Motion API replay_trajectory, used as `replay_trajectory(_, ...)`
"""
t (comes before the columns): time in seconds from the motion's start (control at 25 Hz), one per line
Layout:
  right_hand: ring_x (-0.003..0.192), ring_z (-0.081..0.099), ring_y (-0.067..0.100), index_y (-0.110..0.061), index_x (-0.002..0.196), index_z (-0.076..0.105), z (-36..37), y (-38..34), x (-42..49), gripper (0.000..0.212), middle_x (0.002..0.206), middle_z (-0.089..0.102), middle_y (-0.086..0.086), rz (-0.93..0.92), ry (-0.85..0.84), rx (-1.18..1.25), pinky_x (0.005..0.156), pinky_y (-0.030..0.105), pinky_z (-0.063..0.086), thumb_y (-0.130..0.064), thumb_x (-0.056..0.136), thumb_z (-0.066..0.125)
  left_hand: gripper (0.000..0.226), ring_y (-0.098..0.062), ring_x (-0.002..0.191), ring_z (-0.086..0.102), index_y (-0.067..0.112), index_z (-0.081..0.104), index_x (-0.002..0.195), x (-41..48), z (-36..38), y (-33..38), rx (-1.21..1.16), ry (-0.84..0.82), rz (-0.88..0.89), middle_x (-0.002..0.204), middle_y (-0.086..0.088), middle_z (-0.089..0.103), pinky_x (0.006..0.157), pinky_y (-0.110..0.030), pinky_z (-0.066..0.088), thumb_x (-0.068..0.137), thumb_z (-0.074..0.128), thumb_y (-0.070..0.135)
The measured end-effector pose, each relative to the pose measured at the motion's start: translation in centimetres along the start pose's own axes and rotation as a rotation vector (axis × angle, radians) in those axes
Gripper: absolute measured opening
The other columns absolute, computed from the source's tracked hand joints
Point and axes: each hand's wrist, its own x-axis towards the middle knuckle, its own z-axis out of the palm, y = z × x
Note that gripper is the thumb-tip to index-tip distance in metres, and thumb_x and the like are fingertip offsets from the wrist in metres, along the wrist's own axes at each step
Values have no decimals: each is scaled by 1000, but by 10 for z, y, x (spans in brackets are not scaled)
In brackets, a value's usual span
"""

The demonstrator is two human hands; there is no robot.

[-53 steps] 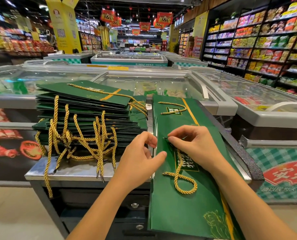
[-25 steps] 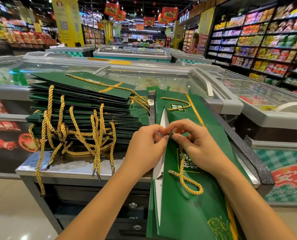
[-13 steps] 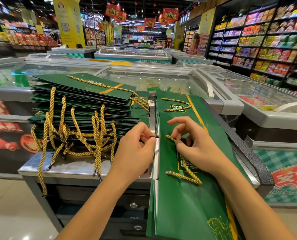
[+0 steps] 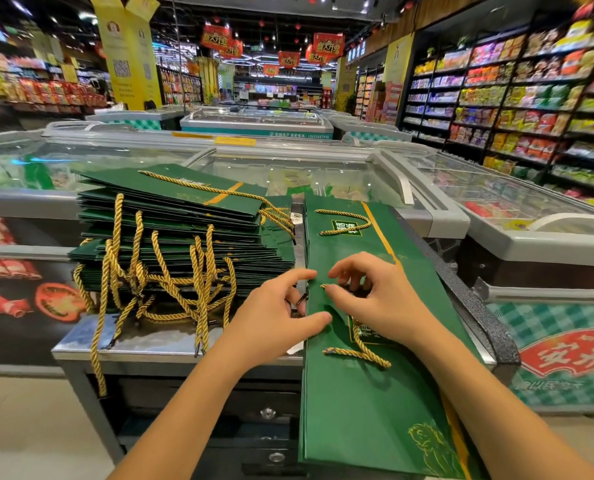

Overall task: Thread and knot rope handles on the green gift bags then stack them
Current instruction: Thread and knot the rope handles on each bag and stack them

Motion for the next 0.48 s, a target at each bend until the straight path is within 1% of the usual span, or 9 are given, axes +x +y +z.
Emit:
replay_trajectory(0.04,81,60,10,-27,98,68,-3,-5,0,19,90,63,-7,4,-43,-70,73,28,50,-35,84,78,62,0,55,45,38,51,138,0,0,1,-24,-10,5,89,-3,62,63,-26,43,82,78,40)
replay_trajectory(0.12,89,55,7,-28,94,63,-12,-13,-3,28,94,57,-9,86,-125,-249,79,30,48,-50,81,74,62,1,55,45,36,51,137,-1,-1,1,-48,-16,5,86,-3,62,63,-23,42,81,78,38)
replay_trajectory(0.16,92,52,10,-29,88,60,-15,-16,-6,31,95,53,-9,148,-159,-359,82,33,47,-56,80,72,62,1,55,46,35,51,137,-1,0,0,-48,-18,5,85,-2,63,62,-22,42,81,79,38)
replay_trajectory(0.2,96,49,14,-29,84,58,-18,-19,-10,31,97,50,-7,209,-196,-452,85,36,46,-58,80,69,62,2,55,46,36,51,137,-1,0,0,-41,-19,8,85,-2,64,62,-22,42,81,79,39)
replay_trajectory(0.28,103,48,19,-27,80,59,-21,-22,-16,23,101,49,-3,274,-248,-498,91,40,46,-48,88,65,63,3,54,47,36,52,136,-1,0,-1,-17,-17,20,85,0,65,62,-21,41,80,79,40)
replay_trajectory(0.32,102,50,20,-24,80,60,-21,-23,-18,20,101,51,-2,272,-242,-478,90,40,47,-41,92,63,63,3,54,47,36,52,136,-1,1,-1,-14,-18,25,84,1,65,61,-21,40,80,79,41)
replay_trajectory(0.4,88,56,21,-19,81,59,-24,-21,-20,18,91,58,-1,241,-154,-418,79,38,48,-30,95,61,63,3,54,47,35,52,137,-1,1,-1,-15,-20,33,82,2,64,61,-18,39,80,79,40)
replay_trajectory(0.48,74,58,22,-18,82,56,-30,-19,-21,17,79,63,-1,239,-19,-348,70,38,47,-25,97,59,63,5,55,49,36,51,137,-2,1,-1,-16,-17,36,80,6,63,60,-17,37,81,78,41)
